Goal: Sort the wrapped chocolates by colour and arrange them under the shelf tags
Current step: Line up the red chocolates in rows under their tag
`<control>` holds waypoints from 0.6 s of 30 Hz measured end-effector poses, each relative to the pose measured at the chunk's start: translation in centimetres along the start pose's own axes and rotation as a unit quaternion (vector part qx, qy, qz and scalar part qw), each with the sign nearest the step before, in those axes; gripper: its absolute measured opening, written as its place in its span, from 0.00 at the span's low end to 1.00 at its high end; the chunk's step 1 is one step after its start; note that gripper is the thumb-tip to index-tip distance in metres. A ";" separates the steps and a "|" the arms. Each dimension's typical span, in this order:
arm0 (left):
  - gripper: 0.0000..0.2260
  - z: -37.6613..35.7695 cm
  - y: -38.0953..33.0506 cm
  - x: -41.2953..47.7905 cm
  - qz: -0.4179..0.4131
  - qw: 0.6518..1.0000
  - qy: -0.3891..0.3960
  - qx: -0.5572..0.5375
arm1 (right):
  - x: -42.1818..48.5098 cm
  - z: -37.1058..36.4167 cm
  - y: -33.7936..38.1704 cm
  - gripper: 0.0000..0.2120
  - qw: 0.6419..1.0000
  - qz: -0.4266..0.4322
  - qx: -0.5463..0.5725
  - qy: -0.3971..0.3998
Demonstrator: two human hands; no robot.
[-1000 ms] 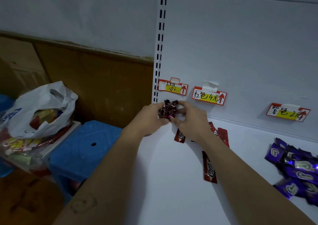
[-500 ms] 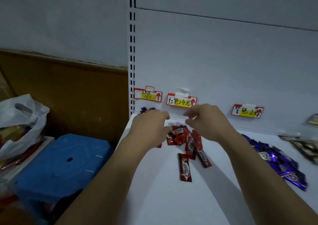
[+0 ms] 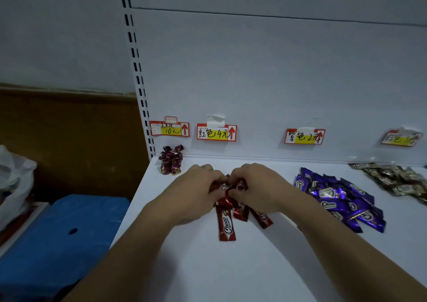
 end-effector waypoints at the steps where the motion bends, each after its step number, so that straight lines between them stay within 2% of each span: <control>1: 0.12 0.1 0.0 0.0 -0.006 1.000 0.002 -0.018 | -0.1 0.3 -0.3 0.11 1.000 -0.001 0.004 -0.004; 3: 0.11 0.4 0.2 0.1 -0.007 0.998 -0.010 -0.063 | -0.5 0.3 -1.1 0.11 0.999 -0.014 0.023 -0.023; 5: 0.13 0.6 0.7 0.4 0.008 0.995 -0.035 -0.096 | -0.9 0.1 -1.7 0.16 0.997 -0.030 0.044 -0.054; 9: 0.16 -0.2 1.4 1.2 0.017 0.999 -0.043 -0.025 | -1.1 -0.4 -2.1 0.21 0.995 -0.012 0.035 -0.089; 11: 0.15 -0.8 1.1 1.4 0.007 0.999 -0.030 0.010 | -1.2 -0.6 -2.2 0.20 0.996 0.005 0.025 -0.089; 18: 0.13 -0.6 0.6 1.3 0.002 1.000 -0.020 -0.008 | -0.6 -0.8 -2.1 0.13 0.995 0.026 0.024 -0.089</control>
Point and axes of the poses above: each hand's wrist, its own x-axis towards the middle knuckle, its own z-axis out of the back of the hand, y = z × x, the point moved 6 cm from there along x, towards the middle knuckle, and after that the axes turned 15 degrees about z, right-handed, at the moved point
